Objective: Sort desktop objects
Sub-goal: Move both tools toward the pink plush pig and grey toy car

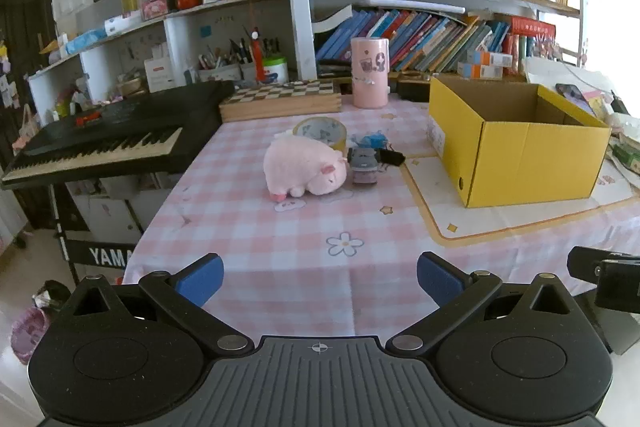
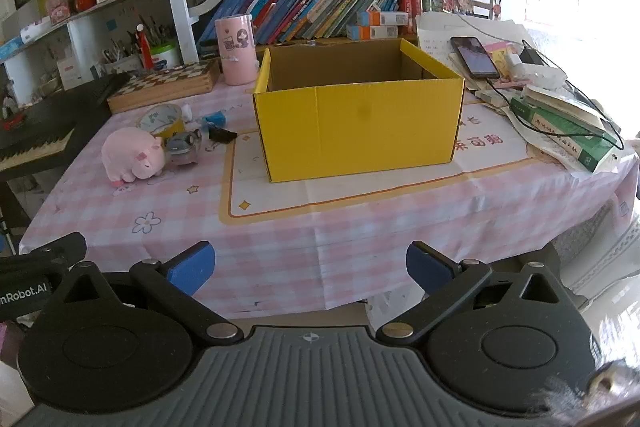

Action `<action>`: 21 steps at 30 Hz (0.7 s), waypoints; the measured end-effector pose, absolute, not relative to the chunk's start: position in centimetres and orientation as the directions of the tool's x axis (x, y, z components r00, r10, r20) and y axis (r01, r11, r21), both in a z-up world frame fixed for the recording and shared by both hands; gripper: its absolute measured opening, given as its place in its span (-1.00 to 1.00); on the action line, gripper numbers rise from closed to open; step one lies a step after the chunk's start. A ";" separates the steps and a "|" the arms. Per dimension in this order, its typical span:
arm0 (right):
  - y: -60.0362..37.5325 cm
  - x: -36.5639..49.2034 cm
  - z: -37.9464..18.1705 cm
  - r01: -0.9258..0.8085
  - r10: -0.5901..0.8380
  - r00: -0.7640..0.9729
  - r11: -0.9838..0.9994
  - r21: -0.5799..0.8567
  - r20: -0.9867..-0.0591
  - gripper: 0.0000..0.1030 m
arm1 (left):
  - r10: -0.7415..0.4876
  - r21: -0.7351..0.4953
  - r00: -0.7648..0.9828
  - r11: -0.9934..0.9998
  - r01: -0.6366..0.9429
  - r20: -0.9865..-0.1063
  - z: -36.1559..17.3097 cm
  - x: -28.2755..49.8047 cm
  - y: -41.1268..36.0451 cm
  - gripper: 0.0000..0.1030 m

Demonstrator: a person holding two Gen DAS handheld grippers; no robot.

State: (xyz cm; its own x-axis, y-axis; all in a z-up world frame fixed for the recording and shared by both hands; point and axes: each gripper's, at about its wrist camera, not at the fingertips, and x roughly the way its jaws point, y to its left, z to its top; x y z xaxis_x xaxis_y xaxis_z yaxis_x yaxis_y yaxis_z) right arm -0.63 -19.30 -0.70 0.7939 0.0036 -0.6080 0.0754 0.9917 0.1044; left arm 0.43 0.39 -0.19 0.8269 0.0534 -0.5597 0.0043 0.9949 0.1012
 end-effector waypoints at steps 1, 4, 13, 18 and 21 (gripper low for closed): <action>-19.4 -0.6 -0.7 0.078 0.003 0.793 0.991 0.106 -0.609 1.00 | 0.054 0.103 0.827 0.995 0.005 -0.559 -0.2 0.4 0.3 1.00; -19.3 -0.7 -0.7 0.084 -0.003 0.794 0.991 0.105 -0.608 1.00 | 0.052 0.102 0.828 0.995 0.007 -0.558 -0.2 0.4 0.4 1.00; -19.3 -0.7 -0.5 0.088 -0.012 0.797 0.991 0.097 -0.604 1.00 | 0.050 0.093 0.822 0.996 0.004 -0.567 -0.2 0.5 0.5 1.00; -19.1 -0.7 -0.5 0.074 -0.001 0.794 0.993 0.096 -0.607 0.97 | 0.048 0.090 0.822 0.996 0.004 -0.568 -0.2 0.5 0.6 1.00; -18.9 -0.7 -0.4 0.066 0.003 0.795 0.994 0.091 -0.607 0.97 | 0.042 0.085 0.823 0.996 0.007 -0.567 -0.3 0.6 0.6 1.00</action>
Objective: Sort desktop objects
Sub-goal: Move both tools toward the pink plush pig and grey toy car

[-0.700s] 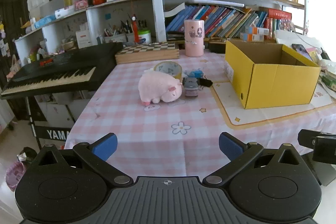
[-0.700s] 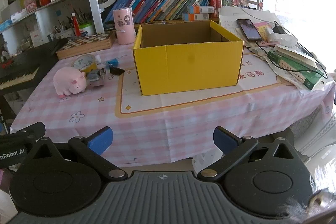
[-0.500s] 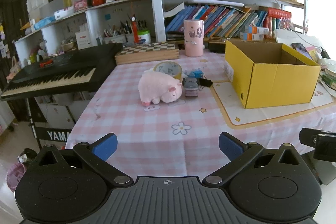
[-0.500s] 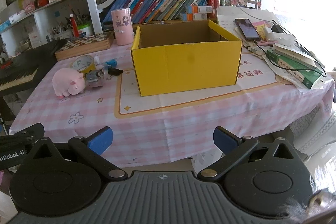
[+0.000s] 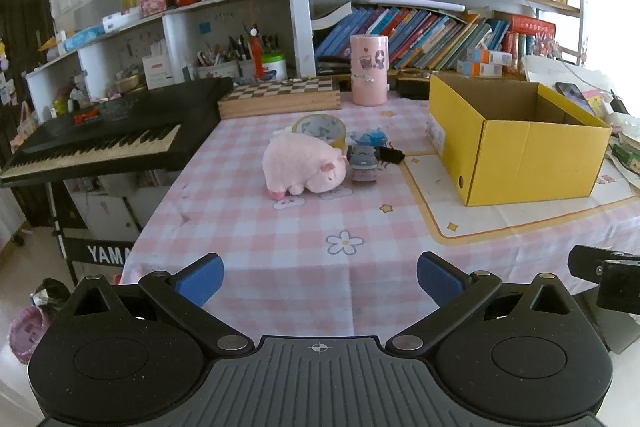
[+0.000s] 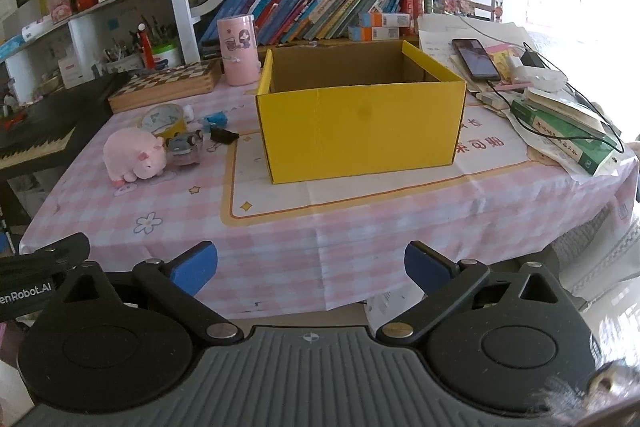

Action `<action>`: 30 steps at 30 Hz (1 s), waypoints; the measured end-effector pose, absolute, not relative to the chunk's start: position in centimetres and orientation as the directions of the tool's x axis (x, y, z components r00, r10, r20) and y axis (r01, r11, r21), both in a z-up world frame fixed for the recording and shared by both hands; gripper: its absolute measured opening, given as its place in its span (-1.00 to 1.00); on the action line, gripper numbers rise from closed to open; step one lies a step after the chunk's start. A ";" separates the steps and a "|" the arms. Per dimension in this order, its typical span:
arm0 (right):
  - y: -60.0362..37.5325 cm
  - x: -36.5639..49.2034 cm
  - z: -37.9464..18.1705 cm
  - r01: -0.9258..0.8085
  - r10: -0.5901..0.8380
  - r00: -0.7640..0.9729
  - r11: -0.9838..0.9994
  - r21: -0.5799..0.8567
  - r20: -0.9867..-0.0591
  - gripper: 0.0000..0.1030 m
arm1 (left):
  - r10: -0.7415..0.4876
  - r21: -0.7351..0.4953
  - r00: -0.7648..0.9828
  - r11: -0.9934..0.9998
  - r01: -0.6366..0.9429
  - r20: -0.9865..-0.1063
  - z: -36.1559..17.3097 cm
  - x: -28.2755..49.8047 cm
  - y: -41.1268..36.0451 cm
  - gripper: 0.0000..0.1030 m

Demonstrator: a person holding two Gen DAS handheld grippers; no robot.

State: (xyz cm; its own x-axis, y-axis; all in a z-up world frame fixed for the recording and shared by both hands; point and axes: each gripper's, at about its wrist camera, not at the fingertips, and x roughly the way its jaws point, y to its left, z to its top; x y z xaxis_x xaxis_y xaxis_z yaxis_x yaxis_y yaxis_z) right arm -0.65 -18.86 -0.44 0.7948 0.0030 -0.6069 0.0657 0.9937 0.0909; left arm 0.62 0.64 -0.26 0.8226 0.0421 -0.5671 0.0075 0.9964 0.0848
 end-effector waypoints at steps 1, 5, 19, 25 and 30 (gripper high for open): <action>-18.8 -0.6 -0.4 0.061 0.006 0.795 0.994 0.091 -0.606 0.97 | 0.040 0.082 0.823 0.997 0.009 -0.567 -0.3 0.6 0.7 1.00; -18.3 -0.6 -0.2 0.043 0.018 0.799 0.995 0.086 -0.602 0.96 | 0.032 0.078 0.825 0.997 0.015 -0.565 -0.3 0.6 0.8 1.00; -17.9 -0.6 -0.2 0.029 0.025 0.794 0.996 0.079 -0.607 0.96 | 0.054 0.078 0.822 0.997 -0.012 -0.567 -0.3 0.4 1.4 1.00; -17.7 -0.5 -0.2 0.027 0.024 0.794 0.997 0.076 -0.607 0.96 | 0.052 0.078 0.819 0.997 -0.009 -0.571 -0.4 0.5 1.5 1.00; -17.7 -0.5 -0.2 0.029 0.024 0.793 0.997 0.077 -0.609 0.96 | 0.054 0.078 0.816 0.997 -0.011 -0.576 -0.4 0.5 1.5 1.00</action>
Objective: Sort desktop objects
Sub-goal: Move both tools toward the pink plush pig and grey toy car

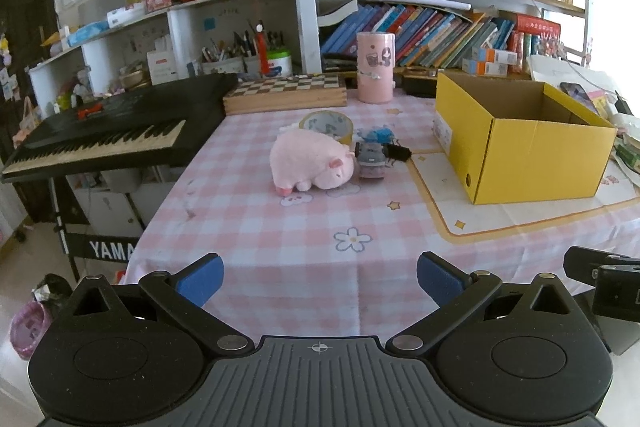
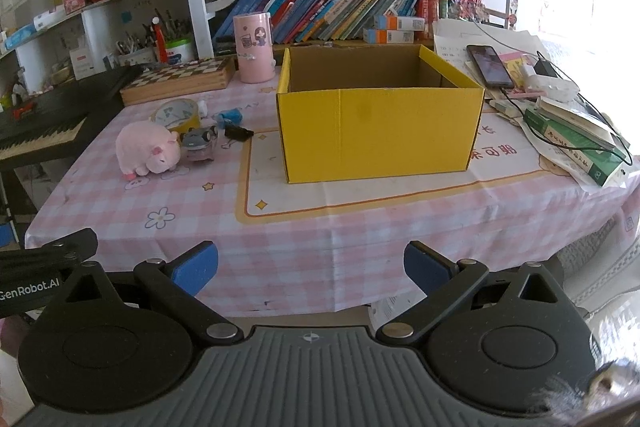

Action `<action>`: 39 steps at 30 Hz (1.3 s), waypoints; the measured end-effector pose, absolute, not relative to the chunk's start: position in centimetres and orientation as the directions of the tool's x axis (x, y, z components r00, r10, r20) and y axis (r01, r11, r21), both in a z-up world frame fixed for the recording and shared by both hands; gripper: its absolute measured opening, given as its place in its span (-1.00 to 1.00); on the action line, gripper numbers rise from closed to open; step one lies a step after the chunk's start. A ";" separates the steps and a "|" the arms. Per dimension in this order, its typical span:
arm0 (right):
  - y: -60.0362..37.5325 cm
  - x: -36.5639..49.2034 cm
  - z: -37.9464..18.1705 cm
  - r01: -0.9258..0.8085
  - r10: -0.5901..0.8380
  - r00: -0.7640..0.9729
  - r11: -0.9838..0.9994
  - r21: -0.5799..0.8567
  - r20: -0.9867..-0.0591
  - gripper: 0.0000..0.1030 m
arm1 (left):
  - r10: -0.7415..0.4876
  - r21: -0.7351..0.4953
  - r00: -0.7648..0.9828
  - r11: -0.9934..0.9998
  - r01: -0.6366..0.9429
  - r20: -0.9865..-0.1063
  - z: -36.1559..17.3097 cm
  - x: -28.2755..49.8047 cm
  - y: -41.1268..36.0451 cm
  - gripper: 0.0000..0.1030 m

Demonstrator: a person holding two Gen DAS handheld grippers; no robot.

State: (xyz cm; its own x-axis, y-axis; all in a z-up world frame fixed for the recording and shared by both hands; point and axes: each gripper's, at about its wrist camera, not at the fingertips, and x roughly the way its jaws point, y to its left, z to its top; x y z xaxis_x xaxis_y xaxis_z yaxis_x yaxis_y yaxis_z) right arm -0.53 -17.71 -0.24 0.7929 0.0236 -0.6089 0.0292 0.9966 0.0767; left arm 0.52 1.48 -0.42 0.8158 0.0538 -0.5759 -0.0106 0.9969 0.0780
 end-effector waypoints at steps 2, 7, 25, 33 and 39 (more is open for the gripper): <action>-17.6 -0.4 -0.3 0.029 0.023 0.790 0.997 0.075 -0.612 0.96 | 0.054 0.076 0.815 0.997 -0.012 -0.577 -0.5 0.5 1.5 1.00; -17.3 -0.1 -0.4 0.024 0.025 0.786 0.997 0.071 -0.618 0.96 | 0.055 0.076 0.815 0.997 -0.013 -0.577 -0.5 0.6 1.5 1.00; -15.7 0.7 -0.8 -0.012 0.044 0.773 0.998 0.054 -0.633 0.96 | 0.093 0.085 0.800 0.995 -0.053 -0.593 -0.6 0.9 3.3 1.00; -15.1 0.8 -0.8 -0.035 0.058 0.768 0.998 0.049 -0.638 0.96 | 0.102 0.082 0.792 0.994 -0.065 -0.601 -0.7 0.9 3.7 1.00; -14.7 1.0 -0.9 -0.049 0.068 0.764 0.998 0.048 -0.641 0.96 | 0.105 0.080 0.790 0.994 -0.071 -0.604 -0.9 0.9 4.1 1.00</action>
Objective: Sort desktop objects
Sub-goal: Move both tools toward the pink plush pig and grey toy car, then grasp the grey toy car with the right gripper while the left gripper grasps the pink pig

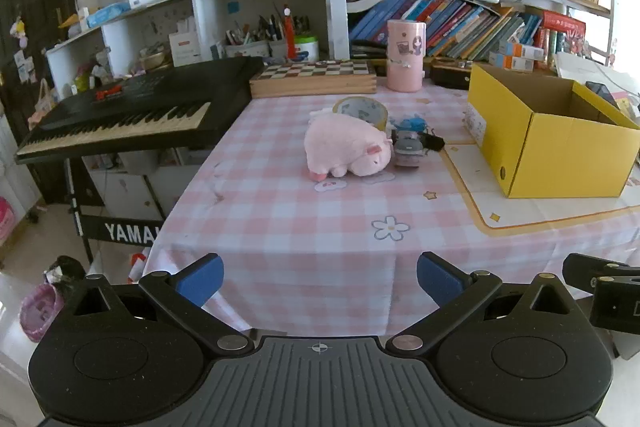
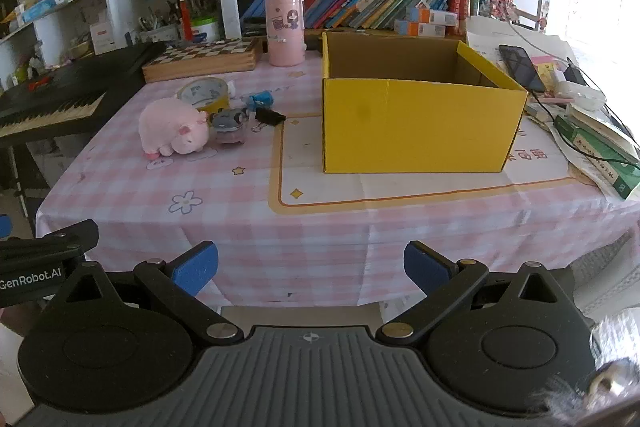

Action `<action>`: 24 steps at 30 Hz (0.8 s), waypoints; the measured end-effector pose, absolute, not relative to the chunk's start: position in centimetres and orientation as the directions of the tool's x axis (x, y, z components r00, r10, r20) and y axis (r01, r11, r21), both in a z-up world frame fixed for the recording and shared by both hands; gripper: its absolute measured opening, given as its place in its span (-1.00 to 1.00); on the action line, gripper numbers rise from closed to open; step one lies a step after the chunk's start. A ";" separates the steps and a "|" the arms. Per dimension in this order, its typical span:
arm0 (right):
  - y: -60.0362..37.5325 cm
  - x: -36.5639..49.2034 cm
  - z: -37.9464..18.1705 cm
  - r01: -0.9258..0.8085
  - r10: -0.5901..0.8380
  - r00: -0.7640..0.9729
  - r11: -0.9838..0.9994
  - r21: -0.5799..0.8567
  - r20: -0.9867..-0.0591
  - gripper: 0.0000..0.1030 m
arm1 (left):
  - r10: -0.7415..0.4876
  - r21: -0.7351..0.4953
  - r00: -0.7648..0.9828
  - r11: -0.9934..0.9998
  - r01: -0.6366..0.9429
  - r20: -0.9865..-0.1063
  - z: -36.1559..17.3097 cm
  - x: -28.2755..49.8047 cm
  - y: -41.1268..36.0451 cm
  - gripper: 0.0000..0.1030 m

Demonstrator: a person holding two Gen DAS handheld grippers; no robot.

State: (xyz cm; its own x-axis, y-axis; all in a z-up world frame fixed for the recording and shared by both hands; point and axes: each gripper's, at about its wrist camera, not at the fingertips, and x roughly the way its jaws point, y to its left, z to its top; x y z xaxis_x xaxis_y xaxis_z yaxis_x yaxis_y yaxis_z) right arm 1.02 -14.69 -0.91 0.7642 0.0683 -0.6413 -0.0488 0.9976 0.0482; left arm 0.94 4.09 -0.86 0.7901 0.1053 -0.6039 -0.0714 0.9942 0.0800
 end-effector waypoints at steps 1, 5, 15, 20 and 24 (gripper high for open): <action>-14.6 1.1 -0.9 -0.050 0.070 0.763 0.998 0.049 -0.642 0.96 | 0.106 0.082 0.790 0.994 -0.071 -0.603 -0.9 0.9 4.1 1.00; -14.2 1.3 -1.1 -0.060 0.080 0.760 0.997 0.054 -0.645 0.95 | 0.110 0.091 0.794 0.993 -0.068 -0.598 -0.9 1.0 4.3 1.00; -12.4 2.2 -0.9 -0.117 0.131 0.751 0.991 0.064 -0.647 0.82 | 0.128 0.100 0.789 0.991 -0.085 -0.601 -0.8 1.4 5.5 1.00; -11.3 2.9 -0.9 -0.171 0.170 0.739 0.983 0.062 -0.652 0.67 | 0.138 0.103 0.786 0.990 -0.094 -0.603 -0.8 1.6 5.9 1.00; -10.4 3.5 -0.8 -0.214 0.193 0.737 0.976 0.047 -0.647 0.52 | 0.134 0.108 0.784 0.990 -0.086 -0.607 -1.0 2.0 6.0 1.00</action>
